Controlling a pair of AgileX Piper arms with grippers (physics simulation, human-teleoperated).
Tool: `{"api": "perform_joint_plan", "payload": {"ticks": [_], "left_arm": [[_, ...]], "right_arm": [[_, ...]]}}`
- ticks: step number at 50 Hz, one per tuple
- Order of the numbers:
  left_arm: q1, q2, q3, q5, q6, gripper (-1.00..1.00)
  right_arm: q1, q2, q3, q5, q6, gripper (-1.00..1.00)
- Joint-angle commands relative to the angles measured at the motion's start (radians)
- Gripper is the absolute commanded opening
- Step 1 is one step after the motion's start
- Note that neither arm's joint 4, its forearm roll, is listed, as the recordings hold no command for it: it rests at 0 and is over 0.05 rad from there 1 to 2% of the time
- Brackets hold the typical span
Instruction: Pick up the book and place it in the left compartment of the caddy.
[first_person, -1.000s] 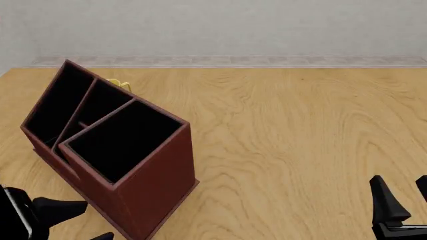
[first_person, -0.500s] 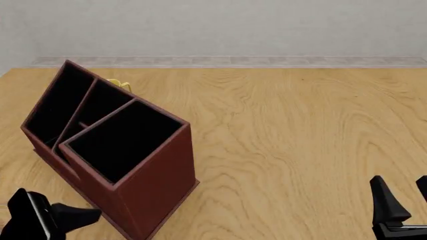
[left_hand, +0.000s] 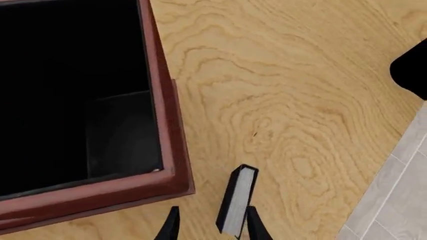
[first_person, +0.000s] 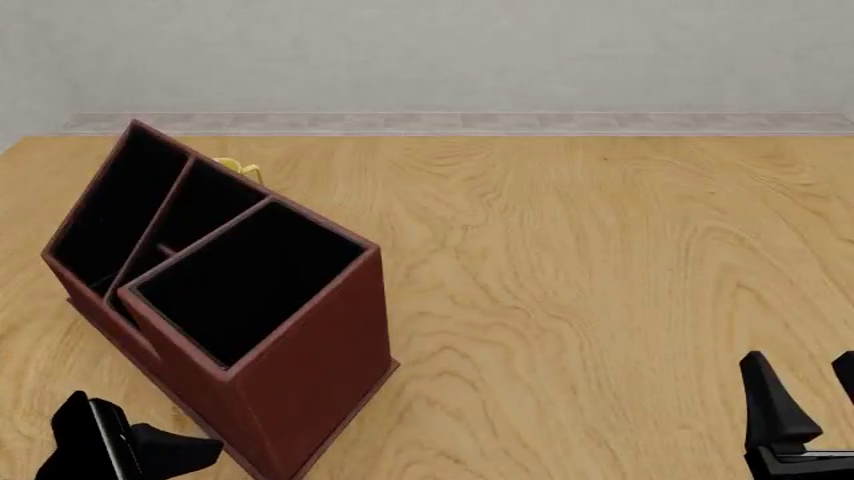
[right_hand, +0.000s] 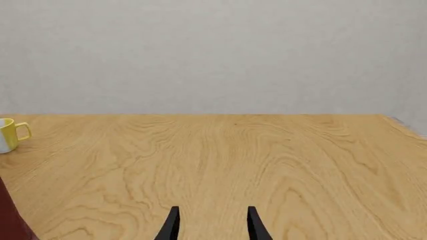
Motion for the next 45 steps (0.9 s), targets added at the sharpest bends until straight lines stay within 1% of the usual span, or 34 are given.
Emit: {"api": "perform_joint_plan", "payload": {"ticks": [1,17,31,45], "left_arm": [[-0.041,0.026,0.019,-0.015,-0.027,1.0],[-0.062,0.029,0.029,-0.006,-0.05,1.0],[-0.104,0.075,0.048,-0.049,-0.085,1.0],[-0.106,0.09,0.08,-0.079,-0.11,1.0]], "right_arm": [[0.001,0.008,0.001,-0.01,0.0,1.0],[0.001,0.008,0.001,-0.01,0.0,1.0],[0.001,0.009,0.001,-0.01,0.0,1.0],[0.0,0.008,0.001,-0.01,0.0,1.0]]}}
